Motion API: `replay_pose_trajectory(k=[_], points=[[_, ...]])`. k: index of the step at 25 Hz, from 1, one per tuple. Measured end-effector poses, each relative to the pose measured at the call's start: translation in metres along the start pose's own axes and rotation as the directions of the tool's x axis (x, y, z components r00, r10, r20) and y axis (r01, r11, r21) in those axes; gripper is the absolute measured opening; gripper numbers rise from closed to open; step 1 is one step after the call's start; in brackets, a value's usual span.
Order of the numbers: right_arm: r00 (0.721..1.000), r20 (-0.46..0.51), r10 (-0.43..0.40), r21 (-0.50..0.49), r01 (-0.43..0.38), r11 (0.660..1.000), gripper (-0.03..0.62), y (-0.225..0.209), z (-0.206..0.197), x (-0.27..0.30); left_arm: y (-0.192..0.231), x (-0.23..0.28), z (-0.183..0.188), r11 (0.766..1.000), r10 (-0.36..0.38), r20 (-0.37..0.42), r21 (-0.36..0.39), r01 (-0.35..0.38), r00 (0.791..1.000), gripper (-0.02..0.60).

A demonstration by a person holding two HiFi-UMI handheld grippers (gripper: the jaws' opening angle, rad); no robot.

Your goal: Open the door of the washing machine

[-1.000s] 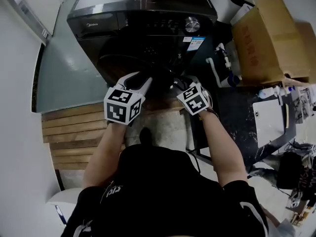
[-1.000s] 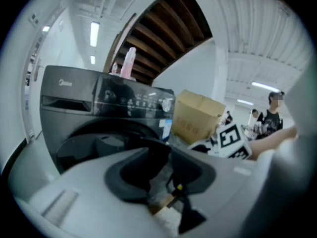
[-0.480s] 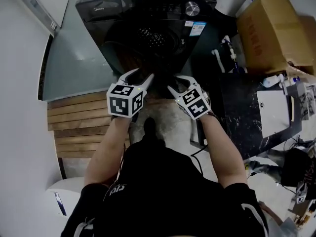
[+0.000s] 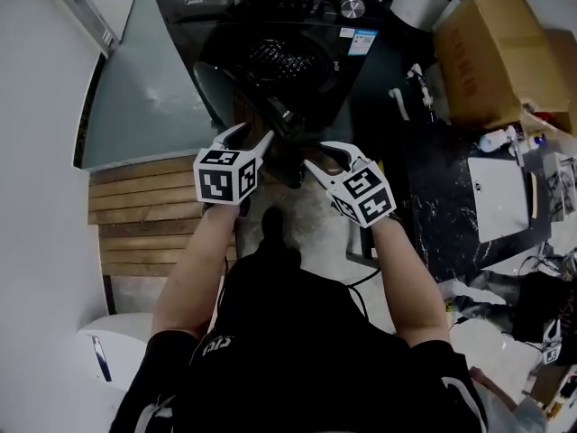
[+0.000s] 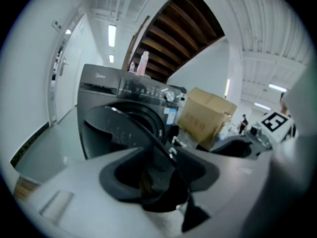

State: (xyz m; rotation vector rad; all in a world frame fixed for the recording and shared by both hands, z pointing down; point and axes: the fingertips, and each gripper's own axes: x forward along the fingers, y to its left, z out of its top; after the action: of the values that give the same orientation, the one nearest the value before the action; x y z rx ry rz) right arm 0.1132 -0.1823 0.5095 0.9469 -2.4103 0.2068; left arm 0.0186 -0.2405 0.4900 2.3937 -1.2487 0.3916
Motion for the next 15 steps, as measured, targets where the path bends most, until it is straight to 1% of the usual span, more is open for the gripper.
replay_pose_trajectory(k=[3, 8, 12, 15], points=[[1.000, 0.026, 0.017, 0.018, -0.018, 1.000, 0.135, 0.011, 0.005, -0.009, 0.003, -0.011, -0.007, 1.000, 0.021, -0.007, -0.022, -0.021, 1.000, 0.218], [0.996, 0.074, 0.042, 0.027, -0.044, 0.999, 0.106, 0.021, 0.019, -0.021, 0.018, -0.027, -0.018, 0.997, 0.073, -0.025, -0.032, -0.074, 0.997, 0.218], [0.993, 0.107, 0.055, 0.036, -0.059, 0.998, 0.098, 0.030, 0.029, -0.027, 0.025, -0.035, -0.031, 0.996, 0.068, -0.048, -0.051, -0.070, 0.997, 0.216], [0.989, 0.130, 0.067, 0.041, -0.072, 0.997, 0.094, 0.035, 0.038, -0.027, 0.031, -0.040, -0.038, 0.996, 0.070, -0.066, -0.051, -0.074, 0.995, 0.213]])
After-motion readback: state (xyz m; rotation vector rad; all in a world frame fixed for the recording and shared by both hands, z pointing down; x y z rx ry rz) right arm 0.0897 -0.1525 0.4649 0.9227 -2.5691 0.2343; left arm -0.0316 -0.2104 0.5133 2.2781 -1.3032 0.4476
